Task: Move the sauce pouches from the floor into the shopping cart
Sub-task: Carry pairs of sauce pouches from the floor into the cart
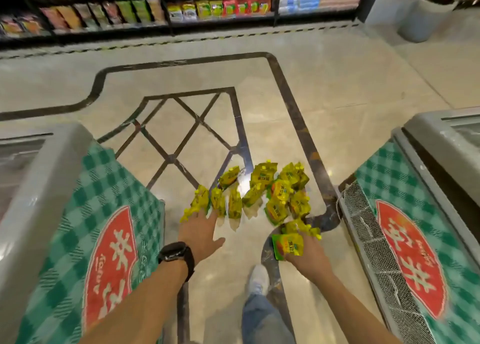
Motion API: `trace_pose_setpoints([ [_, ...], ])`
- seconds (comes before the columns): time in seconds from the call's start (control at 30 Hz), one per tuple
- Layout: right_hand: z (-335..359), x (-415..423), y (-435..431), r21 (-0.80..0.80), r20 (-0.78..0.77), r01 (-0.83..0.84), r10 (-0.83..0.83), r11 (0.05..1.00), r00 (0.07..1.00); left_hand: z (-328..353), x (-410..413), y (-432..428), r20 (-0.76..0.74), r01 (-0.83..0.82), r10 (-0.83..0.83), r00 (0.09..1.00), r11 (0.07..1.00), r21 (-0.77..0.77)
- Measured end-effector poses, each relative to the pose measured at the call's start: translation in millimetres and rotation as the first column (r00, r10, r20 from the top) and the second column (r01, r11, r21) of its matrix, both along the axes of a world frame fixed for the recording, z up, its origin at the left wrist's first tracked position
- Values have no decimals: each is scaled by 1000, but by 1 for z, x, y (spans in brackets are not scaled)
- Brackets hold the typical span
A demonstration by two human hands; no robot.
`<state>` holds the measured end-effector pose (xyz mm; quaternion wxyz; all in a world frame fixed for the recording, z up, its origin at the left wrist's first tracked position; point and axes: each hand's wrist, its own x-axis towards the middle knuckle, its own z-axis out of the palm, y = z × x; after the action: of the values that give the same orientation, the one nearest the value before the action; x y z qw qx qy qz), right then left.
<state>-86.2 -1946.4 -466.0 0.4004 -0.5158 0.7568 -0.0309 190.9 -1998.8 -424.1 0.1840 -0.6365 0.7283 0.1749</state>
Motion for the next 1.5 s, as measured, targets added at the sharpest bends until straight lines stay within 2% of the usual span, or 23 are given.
trace_pose_setpoints([
  [0.13, -41, 0, -82, -2, 4, 48, -48, 999, 999, -59, -11, -80, -64, 11, -10, 998, 1000, 16],
  [0.23, -109, -2, -131, -20, 7, 105, -105, 994, 994, -136, -16, -130, -69, 50, -43, 997, 995, 92],
  [0.43, -340, -21, -194, -29, 16, 308, -307, 951, 951, -363, -20, -228, 90, 289, -304, 948, 946, 146],
  [0.57, -489, -36, -217, -133, 60, 509, -506, 850, 860, -496, -22, -278, 159, 431, -436, 886, 900, 65],
  [0.63, -548, -46, -225, -230, 104, 587, -580, 776, 808, -544, -19, -294, 76, 483, -479, 875, 875, -43],
  [0.7, -584, -55, -232, -318, 185, 645, -622, 695, 761, -572, -14, -306, -77, 535, -563, 823, 813, -229],
  [0.77, -603, -63, -238, -323, 329, 744, -668, 585, 668, -585, -13, -314, -183, 558, -616, 766, 779, -286],
  [0.83, -609, -66, -238, -345, 368, 732, -632, 588, 682, -589, -16, -311, -243, 549, -624, 743, 775, -312],
  [0.93, -596, -59, -226, -400, 355, 596, -482, 696, 801, -591, -20, -288, -410, 410, -575, 708, 808, -423],
  [0.97, -593, -56, -219, -401, 361, 572, -450, 715, 817, -595, -19, -276, -485, 330, -510, 710, 850, -410],
  [1.03, -593, -45, -202, -366, 409, 589, -444, 721, 797, -609, -19, -247, -683, 70, -232, 692, 964, -256],
  [1.1, -601, -30, -182, -310, 454, 627, -468, 715, 758, -632, -21, -218, -823, -153, 72, 564, 988, -19],
  [1.13, -607, -25, -173, -273, 487, 650, -481, 709, 729, -641, -21, -206, -853, -208, 165, 495, 976, 68],
  [1.17, -610, -18, -167, -231, 536, 666, -479, 709, 695, -649, -18, -198, -874, -220, 199, 443, 969, 110],
  [1.23, -620, -13, -160, -198, 559, 629, -440, 752, 703, -662, -7, -192, -900, -152, 176, 399, 981, 125],
  [1.33, -623, -13, -164, -208, 514, 575, -412, 791, 752, -678, 9, -198, -875, -66, 162, 456, 987, 148],
  [1.43, -612, -28, -184, -275, 392, 386, -263, 881, 881, -688, 6, -209, -851, -111, 223, 475, 975, 193],
  [1.5, -605, -36, -200, -204, 425, 313, -204, 928, 882, -692, 4, -220, -841, -99, 250, 479, 968, 231],
])
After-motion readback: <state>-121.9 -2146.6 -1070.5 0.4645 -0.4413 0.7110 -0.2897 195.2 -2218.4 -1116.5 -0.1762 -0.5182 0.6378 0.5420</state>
